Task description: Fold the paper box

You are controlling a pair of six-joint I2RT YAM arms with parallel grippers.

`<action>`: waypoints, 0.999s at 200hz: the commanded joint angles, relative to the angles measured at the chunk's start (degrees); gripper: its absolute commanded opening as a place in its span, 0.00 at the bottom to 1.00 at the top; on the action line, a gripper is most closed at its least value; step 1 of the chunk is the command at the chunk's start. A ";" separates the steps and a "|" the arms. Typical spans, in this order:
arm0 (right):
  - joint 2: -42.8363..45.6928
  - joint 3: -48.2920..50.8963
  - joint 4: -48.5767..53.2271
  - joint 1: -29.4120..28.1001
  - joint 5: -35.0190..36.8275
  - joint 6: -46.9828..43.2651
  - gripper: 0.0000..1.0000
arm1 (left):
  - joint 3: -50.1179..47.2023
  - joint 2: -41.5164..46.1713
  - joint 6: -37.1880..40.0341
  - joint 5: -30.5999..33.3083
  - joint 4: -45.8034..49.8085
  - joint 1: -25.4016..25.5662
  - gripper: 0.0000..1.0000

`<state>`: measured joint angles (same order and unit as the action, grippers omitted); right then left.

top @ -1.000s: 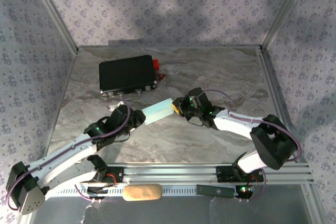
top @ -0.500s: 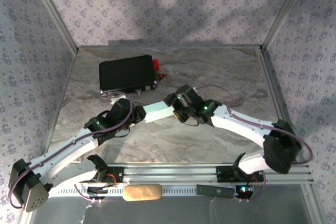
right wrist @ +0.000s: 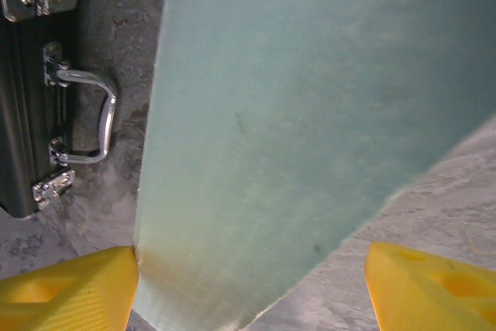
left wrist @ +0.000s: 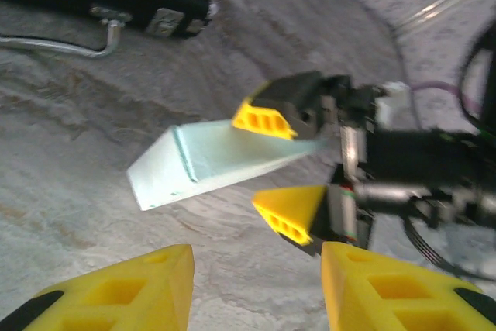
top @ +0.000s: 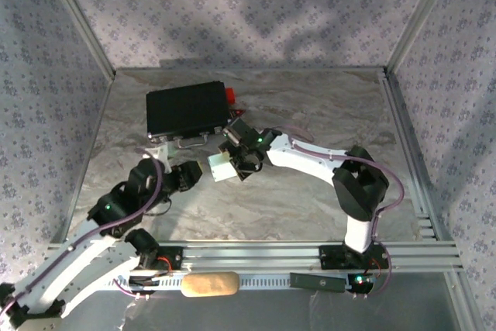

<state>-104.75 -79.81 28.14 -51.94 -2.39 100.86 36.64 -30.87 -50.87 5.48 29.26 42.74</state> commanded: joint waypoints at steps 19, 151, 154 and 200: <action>-3.71 -2.64 0.80 1.16 -3.08 1.87 0.76 | -4.38 8.42 1.93 -3.01 -0.69 -0.25 0.47; 15.67 35.68 -37.04 0.94 -2.77 -18.17 0.50 | -4.83 7.31 3.44 -5.56 -3.11 -0.27 0.46; 15.92 36.13 -37.55 1.01 -2.79 -18.21 0.52 | -4.78 7.17 3.49 -5.61 -3.15 -0.23 0.46; 17.66 36.50 -32.23 3.21 -5.88 -19.45 0.65 | -4.72 6.53 3.78 -5.56 -3.65 -0.33 0.46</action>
<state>-88.99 -42.13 -5.43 -50.06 -6.28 83.13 31.77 -24.45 -48.42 0.62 27.35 42.74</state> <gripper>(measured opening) 0.630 0.458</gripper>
